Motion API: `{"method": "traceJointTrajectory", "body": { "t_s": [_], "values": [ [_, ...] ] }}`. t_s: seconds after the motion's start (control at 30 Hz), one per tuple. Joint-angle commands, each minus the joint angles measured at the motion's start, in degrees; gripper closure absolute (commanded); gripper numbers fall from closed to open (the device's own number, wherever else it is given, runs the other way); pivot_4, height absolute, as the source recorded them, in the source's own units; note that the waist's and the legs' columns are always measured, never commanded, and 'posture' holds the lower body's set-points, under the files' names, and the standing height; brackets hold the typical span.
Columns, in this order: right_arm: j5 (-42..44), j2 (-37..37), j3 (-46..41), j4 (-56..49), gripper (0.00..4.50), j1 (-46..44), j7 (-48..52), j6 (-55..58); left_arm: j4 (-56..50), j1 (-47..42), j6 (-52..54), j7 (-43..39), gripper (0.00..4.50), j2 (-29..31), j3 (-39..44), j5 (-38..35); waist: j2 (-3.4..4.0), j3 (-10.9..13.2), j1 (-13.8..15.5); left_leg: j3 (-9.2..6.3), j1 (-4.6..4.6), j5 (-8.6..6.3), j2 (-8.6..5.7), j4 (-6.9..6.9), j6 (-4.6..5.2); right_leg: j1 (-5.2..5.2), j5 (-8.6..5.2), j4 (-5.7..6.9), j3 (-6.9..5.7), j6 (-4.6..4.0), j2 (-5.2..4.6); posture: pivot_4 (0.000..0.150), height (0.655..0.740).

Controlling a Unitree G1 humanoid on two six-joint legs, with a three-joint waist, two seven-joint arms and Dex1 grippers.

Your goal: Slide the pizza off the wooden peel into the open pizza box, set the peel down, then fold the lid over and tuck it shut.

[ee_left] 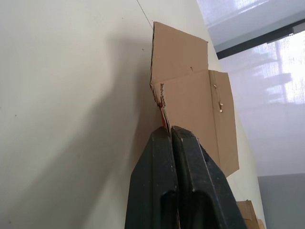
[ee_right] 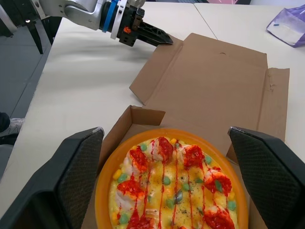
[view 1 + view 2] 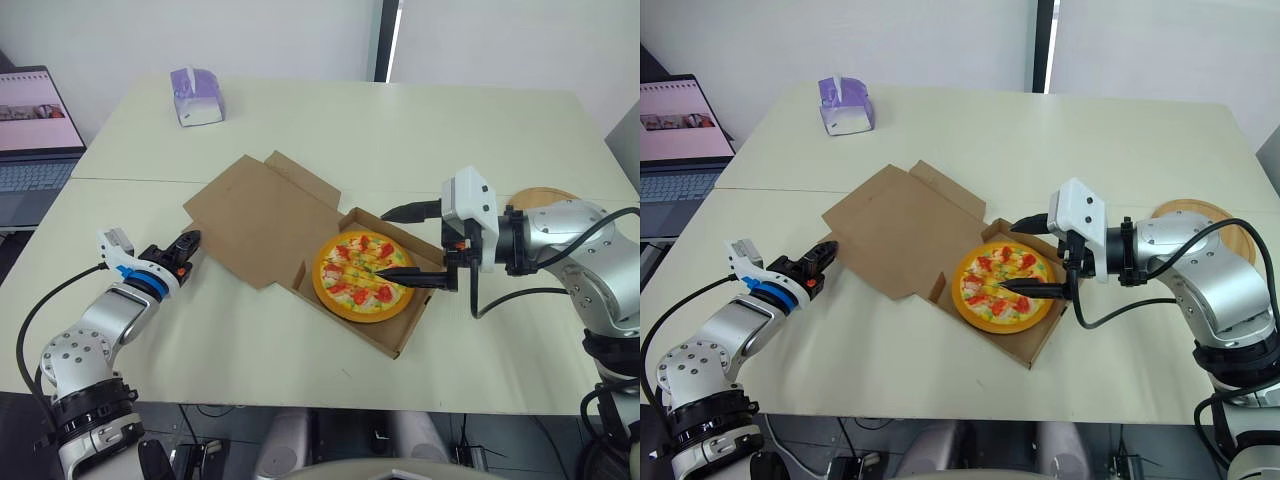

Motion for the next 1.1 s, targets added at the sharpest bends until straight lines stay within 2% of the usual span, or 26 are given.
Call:
{"method": "traceJointTrajectory", "body": {
  "t_s": [0.03,0.07,0.17,0.33,0.47,0.57,0.73,0.83,1.0,1.1],
  "values": [
    [0.66,-0.58,-0.70,-1.87,0.00,-0.38,-0.43,-0.49,0.12,-1.90,0.21,-0.93,4.44,-1.15,0.96,-2.01,0.00,0.00,0.12,0.00,0.00,0.00,0.00,0.00,0.00,0.00,0.00,0.00,0.00,0.00,0.00,0.150,0.7251],
    [0.83,-0.50,-0.71,-1.93,0.00,-0.53,-0.50,-0.40,0.52,-2.18,0.39,-0.85,4.44,-1.03,1.09,-1.91,0.00,0.00,0.23,-0.01,-0.01,0.00,0.00,0.01,0.00,0.00,0.00,0.00,-0.01,0.00,0.00,0.150,0.7251],
    [1.53,-0.14,-0.87,-2.04,0.00,-1.21,-0.77,0.06,1.72,-2.91,0.76,-0.86,3.86,-0.66,1.12,-1.16,0.00,0.00,0.23,-0.01,-0.01,0.00,0.00,0.02,0.00,0.00,0.00,0.00,-0.02,0.00,0.00,0.150,0.7251],
    [2.21,-0.28,-0.85,-2.17,0.00,-1.72,-0.89,0.42,4.11,-4.46,-0.15,-0.61,2.34,-0.52,0.84,1.36,0.00,0.00,0.17,-0.02,-0.01,0.00,0.00,0.01,0.00,0.00,0.00,0.00,-0.02,0.00,0.00,0.150,0.7251],
    [2.38,-0.48,-0.82,-2.19,0.00,-1.93,-0.83,0.58,5.04,-5.32,0.29,-1.18,2.34,-0.57,0.18,3.02,0.00,0.00,0.11,-0.02,-0.01,0.00,0.00,0.01,-0.01,0.00,0.00,-0.01,-0.02,0.00,0.00,0.150,0.7251],
    [2.40,-0.60,-0.88,-2.23,0.00,-1.96,-0.87,0.72,5.55,-5.73,-0.01,-1.44,2.98,-1.13,0.39,3.85,0.00,0.00,0.10,-0.02,-0.01,0.00,0.00,0.01,-0.01,0.00,0.00,-0.01,-0.02,0.00,0.00,0.150,0.7251],
    [2.13,-0.70,-0.90,-2.20,0.00,-1.78,-1.12,0.73,5.47,-5.79,0.06,-2.70,4.47,-1.43,0.38,5.01,0.00,0.00,0.10,-0.03,-0.01,0.00,0.00,0.01,-0.01,0.00,0.00,-0.01,-0.02,0.00,0.00,0.150,0.7251],
    [-0.93,-0.16,-0.74,-0.58,0.00,-1.62,-3.34,-1.48,4.47,-5.59,0.18,-3.73,4.47,-1.06,0.18,5.79,0.00,0.00,0.11,-0.03,-0.01,0.00,0.00,0.01,-0.01,0.00,0.00,-0.01,-0.02,0.00,0.00,0.150,0.7251],
    [-15.06,0.58,2.57,11.24,0.00,-4.67,-13.04,-8.40,2.03,-6.21,0.48,-8.01,4.47,1.46,-1.04,8.74,-0.01,-0.01,0.06,0.00,-0.01,0.02,-0.02,0.02,-0.04,0.00,0.00,0.01,-0.01,0.00,-0.01,0.150,0.7251],
    [-25.44,-1.37,6.97,20.22,1.01,-5.79,-16.44,-15.81,1.23,-8.03,0.74,-11.18,4.50,3.74,-2.48,10.70,-0.01,0.00,0.20,0.01,-0.02,0.03,-0.03,0.00,-0.06,-0.02,0.00,0.01,-0.02,0.00,-0.01,0.150,0.7251]
  ]
}}
